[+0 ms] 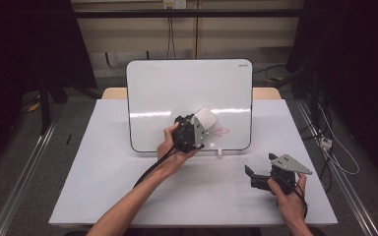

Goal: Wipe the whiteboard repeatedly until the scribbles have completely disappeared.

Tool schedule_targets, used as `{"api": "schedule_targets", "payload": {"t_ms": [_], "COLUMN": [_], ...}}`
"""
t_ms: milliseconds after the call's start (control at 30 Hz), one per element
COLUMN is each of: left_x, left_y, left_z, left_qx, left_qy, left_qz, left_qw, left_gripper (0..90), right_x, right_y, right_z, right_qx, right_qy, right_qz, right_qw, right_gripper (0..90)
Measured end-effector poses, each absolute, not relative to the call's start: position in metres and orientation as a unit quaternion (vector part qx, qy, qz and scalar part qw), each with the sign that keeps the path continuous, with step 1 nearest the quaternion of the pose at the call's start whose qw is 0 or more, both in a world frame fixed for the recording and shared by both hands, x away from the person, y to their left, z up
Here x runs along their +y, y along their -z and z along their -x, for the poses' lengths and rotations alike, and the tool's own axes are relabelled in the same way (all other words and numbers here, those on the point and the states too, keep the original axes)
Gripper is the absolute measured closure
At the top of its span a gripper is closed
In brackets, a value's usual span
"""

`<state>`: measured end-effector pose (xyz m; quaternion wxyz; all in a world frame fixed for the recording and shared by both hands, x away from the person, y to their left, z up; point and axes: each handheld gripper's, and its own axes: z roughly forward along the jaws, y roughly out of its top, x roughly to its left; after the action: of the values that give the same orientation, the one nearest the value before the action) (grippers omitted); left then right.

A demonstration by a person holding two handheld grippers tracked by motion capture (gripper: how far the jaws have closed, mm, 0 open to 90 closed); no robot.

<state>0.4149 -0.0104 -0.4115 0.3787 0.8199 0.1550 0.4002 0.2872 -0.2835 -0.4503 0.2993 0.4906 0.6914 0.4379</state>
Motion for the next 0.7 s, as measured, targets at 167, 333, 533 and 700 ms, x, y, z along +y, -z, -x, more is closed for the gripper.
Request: {"api": "schedule_targets", "payload": {"t_ms": [167,333,533,700], "left_x": [-0.021,-0.029,-0.033,-0.033], "left_y": [0.422,0.430,0.437,0.435], "left_z": [-0.406,-0.400,-0.395,-0.396], "left_qx": [0.141,0.127,0.124,0.123], "left_qy": [-0.390,-0.385,-0.386,-0.382], "left_qz": [-0.830,-0.837,-0.839,-0.841], "left_qw": [0.374,0.366,0.363,0.363], "left_gripper": [30.6,30.4,30.4,30.5], "right_x": [-0.283,-0.282,-0.282,-0.282], "right_y": [0.450,0.450,0.450,0.450], "right_z": [-0.288,-0.288,-0.288,-0.288], "right_qx": [0.692,0.693,0.693,0.693], "right_qy": [-0.437,-0.437,-0.438,-0.438], "right_qz": [-0.490,-0.490,-0.489,-0.489], "right_qw": [0.299,0.298,0.298,0.297], "right_gripper": [4.7,4.7,4.7,4.7]}}
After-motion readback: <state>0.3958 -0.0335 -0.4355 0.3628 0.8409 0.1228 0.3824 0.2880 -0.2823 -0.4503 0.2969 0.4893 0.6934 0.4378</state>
